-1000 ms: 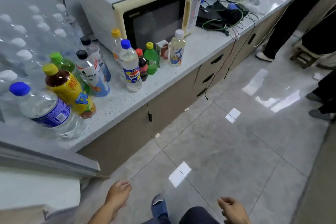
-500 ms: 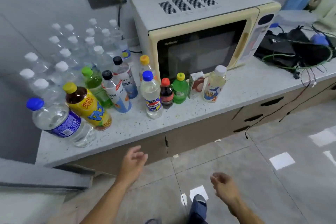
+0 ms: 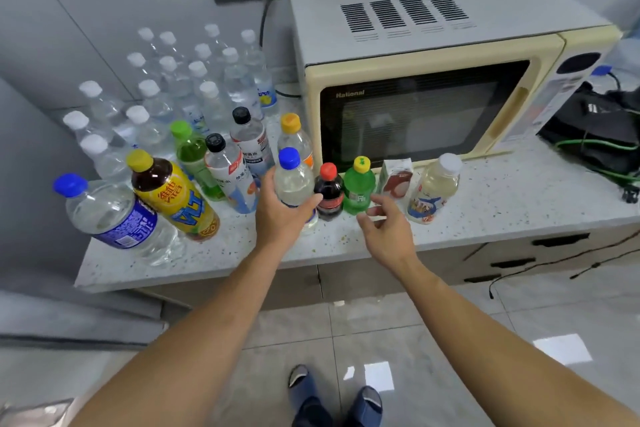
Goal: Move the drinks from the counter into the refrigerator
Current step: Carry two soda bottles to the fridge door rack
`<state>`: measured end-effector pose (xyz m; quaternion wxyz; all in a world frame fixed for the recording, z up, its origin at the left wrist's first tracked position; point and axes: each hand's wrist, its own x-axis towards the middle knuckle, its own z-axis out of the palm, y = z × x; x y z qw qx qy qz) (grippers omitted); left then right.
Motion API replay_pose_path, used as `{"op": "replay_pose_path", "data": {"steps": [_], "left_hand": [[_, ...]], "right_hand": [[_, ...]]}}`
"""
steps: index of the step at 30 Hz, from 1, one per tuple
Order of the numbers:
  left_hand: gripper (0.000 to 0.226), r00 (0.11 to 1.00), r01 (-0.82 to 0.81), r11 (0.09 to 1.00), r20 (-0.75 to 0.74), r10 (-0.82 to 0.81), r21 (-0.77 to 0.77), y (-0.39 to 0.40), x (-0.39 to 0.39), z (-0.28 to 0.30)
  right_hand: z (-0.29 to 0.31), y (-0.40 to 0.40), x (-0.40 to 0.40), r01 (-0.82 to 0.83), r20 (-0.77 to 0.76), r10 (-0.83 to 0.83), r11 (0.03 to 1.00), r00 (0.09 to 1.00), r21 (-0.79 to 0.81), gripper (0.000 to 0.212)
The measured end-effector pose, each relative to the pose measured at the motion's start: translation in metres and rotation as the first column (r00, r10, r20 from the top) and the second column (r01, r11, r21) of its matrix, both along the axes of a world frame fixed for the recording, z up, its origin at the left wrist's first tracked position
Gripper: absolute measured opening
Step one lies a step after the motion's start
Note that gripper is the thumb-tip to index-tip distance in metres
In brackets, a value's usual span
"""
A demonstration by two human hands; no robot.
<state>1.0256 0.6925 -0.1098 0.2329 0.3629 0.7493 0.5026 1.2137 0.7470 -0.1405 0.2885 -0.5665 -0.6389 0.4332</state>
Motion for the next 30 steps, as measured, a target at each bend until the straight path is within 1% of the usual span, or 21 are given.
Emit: {"op": "replay_pose_path", "data": {"steps": [2,4,7,10,13,14,15,16,17,18,19,20,21,22,23,24,25,27,29,30], "left_hand": [[0.074,1.000,-0.001,1.000,-0.024,0.000,-0.010,0.000,-0.008,-0.001],[0.074,0.999,-0.036,0.999,-0.023,0.036,-0.021,-0.002,-0.020,-0.001],[0.078,0.992,-0.122,0.992,-0.037,0.121,-0.032,-0.009,-0.041,0.001],[0.081,0.987,-0.156,0.987,-0.049,0.155,-0.025,-0.014,-0.057,0.003],[0.085,0.989,-0.130,0.991,-0.078,0.129,-0.010,-0.016,-0.056,0.006],[0.088,0.987,-0.126,0.992,-0.096,0.127,0.018,-0.018,-0.051,0.008],[0.091,0.977,-0.144,0.987,-0.146,0.154,0.077,-0.021,-0.044,0.011],[0.089,0.947,-0.172,0.968,-0.239,0.213,0.182,-0.024,-0.035,0.013],[0.083,0.890,-0.180,0.933,-0.353,0.289,0.312,-0.027,-0.024,0.014],[0.075,0.826,-0.142,0.896,-0.448,0.341,0.420,-0.029,-0.013,0.015],[0.066,0.795,-0.061,0.878,-0.509,0.331,0.475,-0.027,-0.003,0.015],[0.060,0.806,0.032,0.885,-0.535,0.251,0.464,-0.023,0.006,0.016],[0.057,0.839,0.113,0.912,-0.529,0.125,0.395,-0.017,0.013,0.019],[0.059,0.865,0.185,0.941,-0.502,-0.019,0.283,-0.008,0.018,0.021],[0.061,0.868,0.240,0.958,-0.476,-0.139,0.157,0.003,0.020,0.023],[0.064,0.848,0.275,0.961,-0.481,-0.222,0.042,0.013,0.020,0.022],[0.065,0.815,0.299,0.953,-0.507,-0.280,-0.046,0.024,0.019,0.020],[0.063,0.745,0.337,0.928,-0.558,-0.365,-0.158,0.041,0.014,0.015],[0.058,0.713,0.372,0.905,-0.562,-0.420,-0.205,0.048,0.010,0.012],[0.054,0.723,0.377,0.905,-0.549,-0.419,-0.195,0.049,0.008,0.008]], "right_hand": [[0.002,0.004,-0.004,0.002,0.007,-0.002,0.999,1.000,0.038,0.045],[0.008,0.010,-0.007,-0.002,0.011,0.001,0.996,1.000,0.086,0.048],[0.018,0.021,-0.012,0.009,0.058,-0.023,0.974,0.998,0.227,0.051],[0.024,0.031,-0.018,-0.024,0.119,-0.022,0.929,0.993,0.371,0.058],[0.029,0.040,-0.024,-0.079,0.181,0.006,0.913,0.983,0.400,0.059],[0.031,0.044,-0.026,-0.093,0.200,0.015,0.917,0.980,0.387,0.059],[0.032,0.047,-0.027,-0.108,0.217,0.027,0.922,0.976,0.371,0.058],[0.032,0.051,-0.027,-0.125,0.234,0.041,0.926,0.971,0.357,0.058],[0.032,0.054,-0.027,-0.146,0.256,0.056,0.927,0.965,0.346,0.057],[0.032,0.056,-0.026,-0.169,0.283,0.071,0.926,0.957,0.337,0.057],[0.031,0.058,-0.026,-0.190,0.313,0.083,0.925,0.946,0.328,0.056],[0.031,0.060,-0.025,-0.209,0.342,0.094,0.925,0.935,0.318,0.054],[0.032,0.061,-0.024,-0.226,0.364,0.104,0.923,0.926,0.311,0.052],[0.033,0.062,-0.023,-0.240,0.375,0.113,0.920,0.920,0.310,0.049],[0.034,0.063,-0.023,-0.251,0.380,0.120,0.915,0.917,0.316,0.045],[0.035,0.063,-0.022,-0.258,0.383,0.123,0.910,0.915,0.325,0.041],[0.036,0.062,-0.022,-0.260,0.388,0.119,0.906,0.914,0.334,0.039],[0.036,0.060,-0.020,-0.247,0.400,0.096,0.905,0.911,0.346,0.038],[0.034,0.053,-0.018,-0.223,0.413,0.060,0.906,0.909,0.359,0.037],[0.032,0.049,-0.017,-0.211,0.408,0.043,0.902,0.912,0.376,0.036]]}}
